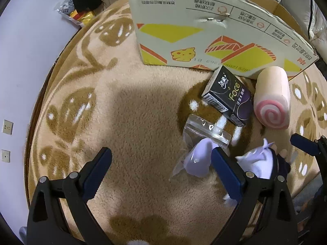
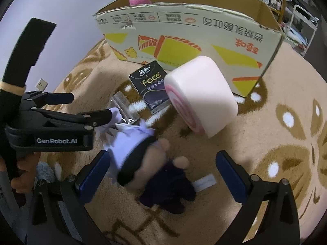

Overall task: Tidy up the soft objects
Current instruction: 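Grasp the clear bag with the left tool while the right tool grasps the white-haired doll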

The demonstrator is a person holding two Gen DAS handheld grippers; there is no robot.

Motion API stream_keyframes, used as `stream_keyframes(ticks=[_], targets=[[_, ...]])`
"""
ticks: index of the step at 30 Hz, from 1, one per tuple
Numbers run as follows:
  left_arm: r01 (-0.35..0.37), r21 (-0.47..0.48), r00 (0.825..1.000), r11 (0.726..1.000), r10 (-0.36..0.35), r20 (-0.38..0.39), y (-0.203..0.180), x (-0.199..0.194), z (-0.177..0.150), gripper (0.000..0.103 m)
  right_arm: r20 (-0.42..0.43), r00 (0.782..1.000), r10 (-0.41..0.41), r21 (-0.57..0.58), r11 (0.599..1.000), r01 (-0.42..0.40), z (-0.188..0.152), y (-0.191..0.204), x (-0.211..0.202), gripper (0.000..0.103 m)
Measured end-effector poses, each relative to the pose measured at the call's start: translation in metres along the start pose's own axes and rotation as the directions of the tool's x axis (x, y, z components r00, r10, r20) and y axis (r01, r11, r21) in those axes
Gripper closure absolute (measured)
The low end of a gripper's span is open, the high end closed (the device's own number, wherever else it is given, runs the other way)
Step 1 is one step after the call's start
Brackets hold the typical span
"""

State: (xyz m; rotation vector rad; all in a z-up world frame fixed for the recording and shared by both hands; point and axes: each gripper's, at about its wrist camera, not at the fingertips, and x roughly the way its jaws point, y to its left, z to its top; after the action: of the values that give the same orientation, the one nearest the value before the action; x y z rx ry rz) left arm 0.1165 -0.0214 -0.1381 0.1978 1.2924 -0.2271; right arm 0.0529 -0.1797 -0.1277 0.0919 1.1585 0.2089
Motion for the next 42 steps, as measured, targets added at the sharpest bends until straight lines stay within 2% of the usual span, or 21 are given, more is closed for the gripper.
stream_keyframes(ticks=[8,13,19,22,26,29,42], targets=[[0.030,-0.005,0.999,1.000,-0.030,-0.027,0.001,0.007,0.001,0.006,-0.044,0.999,0.014,-0.011,1.000,-0.015,0.001,0.006,0.013,0.000],[0.044,-0.011,0.998,0.999,-0.045,-0.041,0.002,0.013,0.002,0.006,-0.107,0.994,0.033,-0.017,0.999,-0.035,0.001,0.009,0.028,0.000],[0.053,-0.006,0.998,0.999,-0.054,-0.042,0.000,0.019,0.002,0.006,-0.118,0.992,0.046,-0.008,0.999,-0.047,0.001,0.010,0.033,0.000],[0.053,0.007,0.998,0.999,-0.053,-0.038,-0.002,0.021,0.005,0.006,-0.100,0.988,0.114,0.053,0.993,-0.109,0.003,0.000,0.029,0.015],[0.058,0.013,0.997,0.998,-0.058,-0.043,-0.007,0.027,0.008,0.006,-0.091,0.986,0.138,0.092,0.987,-0.130,0.004,-0.004,0.028,0.019],[0.069,0.008,0.996,0.998,-0.069,-0.058,-0.011,0.028,0.008,0.012,-0.088,0.986,0.144,0.112,0.985,-0.134,0.004,-0.005,0.028,0.021],[0.051,0.062,0.999,0.997,-0.050,-0.013,-0.030,0.030,0.004,0.021,-0.052,0.998,0.042,0.079,0.996,-0.038,0.005,-0.011,0.012,0.022]])
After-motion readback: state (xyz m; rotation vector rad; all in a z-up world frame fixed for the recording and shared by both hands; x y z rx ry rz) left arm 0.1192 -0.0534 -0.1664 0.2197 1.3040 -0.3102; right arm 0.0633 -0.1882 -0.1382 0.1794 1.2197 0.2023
